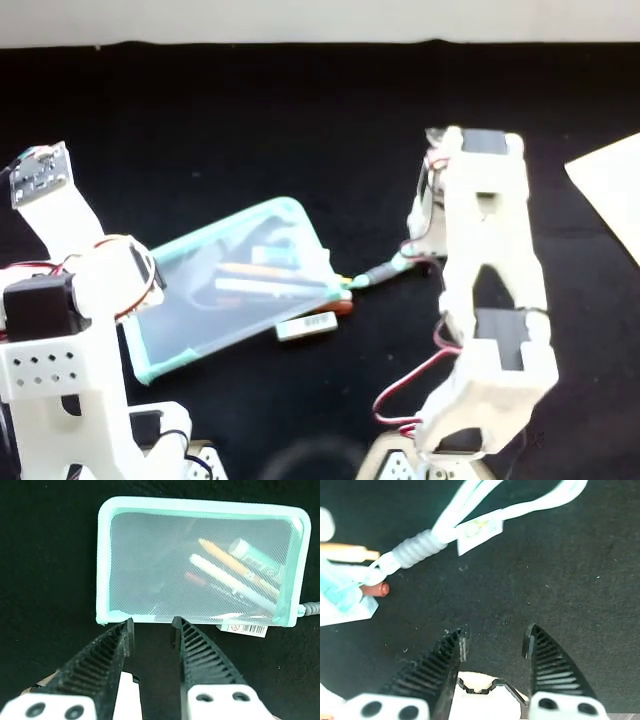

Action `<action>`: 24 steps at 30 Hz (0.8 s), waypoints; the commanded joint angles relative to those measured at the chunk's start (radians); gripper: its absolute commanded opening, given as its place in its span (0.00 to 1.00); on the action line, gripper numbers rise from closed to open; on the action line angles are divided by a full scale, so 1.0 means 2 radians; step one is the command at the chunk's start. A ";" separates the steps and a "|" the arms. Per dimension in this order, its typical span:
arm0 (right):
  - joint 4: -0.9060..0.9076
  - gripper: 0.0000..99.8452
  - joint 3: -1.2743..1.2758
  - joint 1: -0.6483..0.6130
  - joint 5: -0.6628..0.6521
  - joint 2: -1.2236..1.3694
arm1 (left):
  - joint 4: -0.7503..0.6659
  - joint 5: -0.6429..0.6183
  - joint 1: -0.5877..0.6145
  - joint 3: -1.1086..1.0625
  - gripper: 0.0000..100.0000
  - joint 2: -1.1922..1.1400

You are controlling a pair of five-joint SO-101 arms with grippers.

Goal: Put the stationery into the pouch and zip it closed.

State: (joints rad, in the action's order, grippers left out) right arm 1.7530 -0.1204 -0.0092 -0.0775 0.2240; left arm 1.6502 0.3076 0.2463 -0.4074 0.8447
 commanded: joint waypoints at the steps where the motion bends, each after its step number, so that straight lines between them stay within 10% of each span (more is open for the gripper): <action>1: 0.003 0.18 -0.040 0.043 0.004 0.008 | 0.001 0.006 -0.003 0.014 0.14 0.002; 11: 0.003 0.18 -0.096 0.051 0.185 0.007 | -0.061 0.006 -0.005 -0.032 0.14 0.002; 24: -0.065 0.18 -0.087 0.003 0.219 0.048 | -0.112 0.006 -0.003 -0.080 0.14 0.003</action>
State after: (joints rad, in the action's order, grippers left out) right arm 1.6487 -0.2739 0.0061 0.3460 0.2854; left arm 1.4415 0.3107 0.2463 -0.5700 0.8447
